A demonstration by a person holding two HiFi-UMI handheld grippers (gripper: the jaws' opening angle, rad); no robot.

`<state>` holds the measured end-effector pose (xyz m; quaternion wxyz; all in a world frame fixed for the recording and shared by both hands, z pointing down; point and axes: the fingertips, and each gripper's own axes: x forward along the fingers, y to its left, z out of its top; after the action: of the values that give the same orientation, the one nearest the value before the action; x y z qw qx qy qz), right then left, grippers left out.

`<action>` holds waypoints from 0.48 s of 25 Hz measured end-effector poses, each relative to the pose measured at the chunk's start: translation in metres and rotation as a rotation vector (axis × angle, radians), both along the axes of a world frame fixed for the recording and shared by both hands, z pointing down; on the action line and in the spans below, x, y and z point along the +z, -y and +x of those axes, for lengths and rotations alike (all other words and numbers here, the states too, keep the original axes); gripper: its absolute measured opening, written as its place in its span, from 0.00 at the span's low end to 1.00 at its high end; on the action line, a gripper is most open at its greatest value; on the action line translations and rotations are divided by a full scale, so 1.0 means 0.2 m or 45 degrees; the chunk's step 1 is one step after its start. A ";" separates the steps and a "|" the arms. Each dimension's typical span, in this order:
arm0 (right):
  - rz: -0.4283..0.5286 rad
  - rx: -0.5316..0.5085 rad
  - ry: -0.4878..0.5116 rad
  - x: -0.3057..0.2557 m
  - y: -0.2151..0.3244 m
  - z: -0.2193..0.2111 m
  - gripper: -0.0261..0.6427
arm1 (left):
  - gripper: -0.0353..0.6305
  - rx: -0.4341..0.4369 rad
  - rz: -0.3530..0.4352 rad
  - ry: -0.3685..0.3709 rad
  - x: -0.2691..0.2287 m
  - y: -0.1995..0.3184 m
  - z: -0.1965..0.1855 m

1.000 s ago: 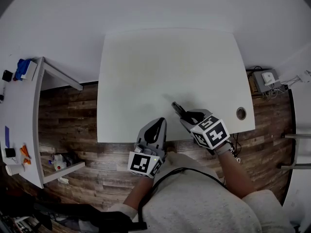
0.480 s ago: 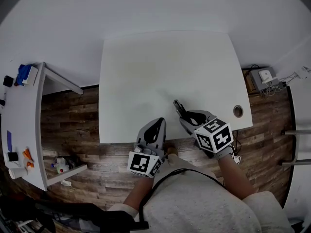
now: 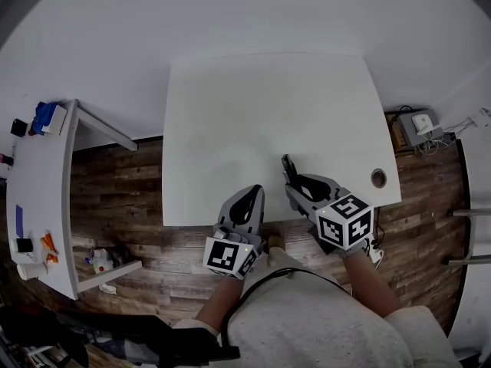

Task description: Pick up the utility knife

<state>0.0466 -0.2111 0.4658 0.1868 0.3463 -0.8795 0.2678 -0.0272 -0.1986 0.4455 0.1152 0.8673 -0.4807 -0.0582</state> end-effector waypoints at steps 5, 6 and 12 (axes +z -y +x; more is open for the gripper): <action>0.092 0.045 0.059 -0.09 0.02 -0.01 0.24 | 0.06 -0.008 0.037 0.009 -0.06 0.05 -0.03; 0.102 0.052 0.066 -0.10 0.02 -0.01 0.24 | 0.06 -0.012 0.040 0.010 -0.06 0.05 -0.03; 0.183 0.095 0.103 -0.19 0.03 0.03 0.23 | 0.06 0.008 0.050 0.005 -0.08 0.09 0.03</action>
<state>0.0528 -0.2172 0.4279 0.1155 0.3803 -0.8897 0.2247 -0.0219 -0.2158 0.4291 0.0976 0.8711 -0.4768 -0.0656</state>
